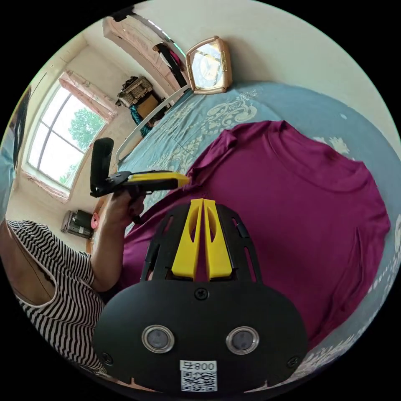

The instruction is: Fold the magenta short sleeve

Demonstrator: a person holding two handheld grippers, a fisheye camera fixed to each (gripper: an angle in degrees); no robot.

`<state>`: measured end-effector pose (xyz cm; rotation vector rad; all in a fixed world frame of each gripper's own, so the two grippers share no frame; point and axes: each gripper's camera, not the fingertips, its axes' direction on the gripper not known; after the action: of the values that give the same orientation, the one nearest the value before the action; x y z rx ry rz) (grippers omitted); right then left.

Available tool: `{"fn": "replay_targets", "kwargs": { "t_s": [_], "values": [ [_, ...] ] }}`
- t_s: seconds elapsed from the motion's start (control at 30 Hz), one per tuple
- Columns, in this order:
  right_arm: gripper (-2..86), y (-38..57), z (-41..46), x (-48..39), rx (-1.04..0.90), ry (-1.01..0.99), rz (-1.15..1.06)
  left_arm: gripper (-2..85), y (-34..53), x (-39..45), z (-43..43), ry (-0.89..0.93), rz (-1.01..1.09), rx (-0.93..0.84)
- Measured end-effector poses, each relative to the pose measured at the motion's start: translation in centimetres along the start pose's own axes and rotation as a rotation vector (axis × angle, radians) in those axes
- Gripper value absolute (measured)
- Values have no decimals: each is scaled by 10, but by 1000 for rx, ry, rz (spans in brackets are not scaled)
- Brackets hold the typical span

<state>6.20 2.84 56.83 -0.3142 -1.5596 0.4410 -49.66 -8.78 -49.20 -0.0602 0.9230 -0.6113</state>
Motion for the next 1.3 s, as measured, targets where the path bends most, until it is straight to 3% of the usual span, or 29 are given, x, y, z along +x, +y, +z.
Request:
{"fn": "replay_targets", "kwargs": {
  "t_s": [0.13,0.4,0.63,0.83,1.03,1.3],
  "values": [
    [2,87,-34,9,-52,20,133,5,16,11,-29,152,37,73],
    [4,274,-104,24,-39,-48,460,25,83,18,-82,488,1,-51],
    [20,393,-136,13,-22,42,565,79,229,-30,-143,305,-364,-201],
    [43,497,-149,13,67,30,674,103,340,-65,-169,324,-620,-196],
    [63,573,-148,26,98,26,750,123,393,-84,-167,454,-753,-122],
    [75,619,-139,45,26,76,721,122,406,-82,-169,431,-692,-163]
  ]
}}
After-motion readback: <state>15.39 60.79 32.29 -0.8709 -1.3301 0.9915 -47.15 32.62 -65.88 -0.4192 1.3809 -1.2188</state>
